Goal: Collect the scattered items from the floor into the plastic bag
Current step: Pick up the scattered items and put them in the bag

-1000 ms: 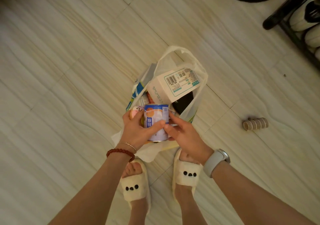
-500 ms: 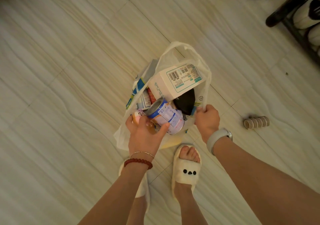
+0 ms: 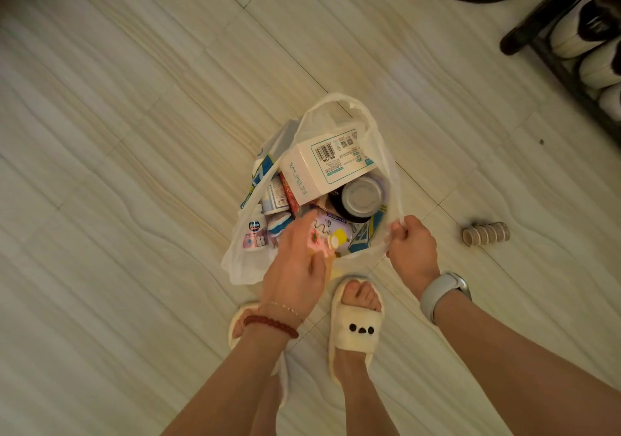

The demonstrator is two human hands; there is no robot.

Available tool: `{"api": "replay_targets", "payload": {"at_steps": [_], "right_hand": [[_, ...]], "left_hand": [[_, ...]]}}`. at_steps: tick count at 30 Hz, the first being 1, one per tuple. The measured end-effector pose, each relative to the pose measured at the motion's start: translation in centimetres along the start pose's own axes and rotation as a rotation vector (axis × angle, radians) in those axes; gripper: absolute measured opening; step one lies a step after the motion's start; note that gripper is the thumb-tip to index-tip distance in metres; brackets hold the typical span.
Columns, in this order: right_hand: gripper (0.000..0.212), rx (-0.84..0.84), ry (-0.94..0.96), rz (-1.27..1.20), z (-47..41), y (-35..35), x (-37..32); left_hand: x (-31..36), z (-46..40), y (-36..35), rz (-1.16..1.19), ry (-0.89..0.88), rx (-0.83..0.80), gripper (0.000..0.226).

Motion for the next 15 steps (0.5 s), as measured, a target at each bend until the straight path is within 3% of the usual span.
{"api": "replay_targets", "payload": {"at_steps": [5,9,11,15], "right_hand": [[0.02,-0.018,0.01,0.019,-0.1,0.3,0.2],[0.019,-0.041,0.029,0.012,-0.1,0.2,0.5],[0.021,-0.052,0.015,0.015,-0.1,0.1,0.7],[0.021,-0.058,0.013,0.029,0.2,0.3,0.5]], "left_hand": [[-2.3,-2.1,0.4,0.384,0.3,0.129,0.051],[-2.6,-2.4,-1.8,0.621,0.408,0.032,0.047],[-2.6,-2.2,-2.3,0.506,0.372,0.011,0.051],[-2.5,-0.8,-1.6,-0.027,0.194,0.02,0.049]]}}
Point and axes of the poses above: each hand's wrist, its own z-axis away from the middle knuckle, its own y-axis out of the back of the hand, x = y × z, the point moved 8 cm from there along -z, towards the middle knuckle, and after that the axes turned 3 degrees about -y, right-handed, at the moved point
